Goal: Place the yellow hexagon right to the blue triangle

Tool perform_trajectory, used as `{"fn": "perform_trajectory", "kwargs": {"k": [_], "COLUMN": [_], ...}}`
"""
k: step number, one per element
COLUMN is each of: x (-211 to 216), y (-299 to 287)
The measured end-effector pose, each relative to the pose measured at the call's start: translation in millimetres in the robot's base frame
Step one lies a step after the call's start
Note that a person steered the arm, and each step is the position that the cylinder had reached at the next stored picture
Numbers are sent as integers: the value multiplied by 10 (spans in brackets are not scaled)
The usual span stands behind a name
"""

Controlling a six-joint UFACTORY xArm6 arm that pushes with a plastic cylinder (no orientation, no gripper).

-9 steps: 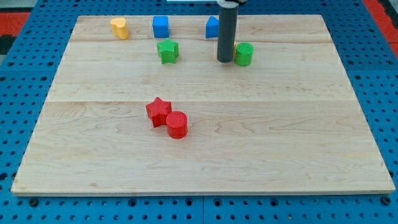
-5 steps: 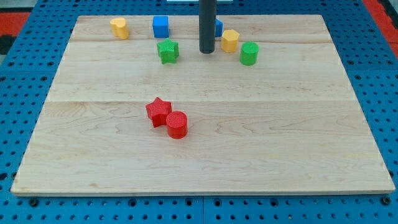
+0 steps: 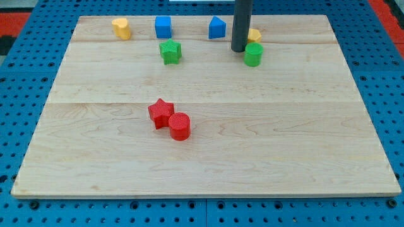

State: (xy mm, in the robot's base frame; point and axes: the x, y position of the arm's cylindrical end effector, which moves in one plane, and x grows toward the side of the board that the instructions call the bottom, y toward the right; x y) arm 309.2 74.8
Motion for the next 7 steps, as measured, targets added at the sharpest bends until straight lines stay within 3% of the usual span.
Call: {"fn": "perform_trajectory", "kwargs": {"k": [1,3,5,7], "x": [40,-285,-570,-219], "y": [199,72,352,363]}}
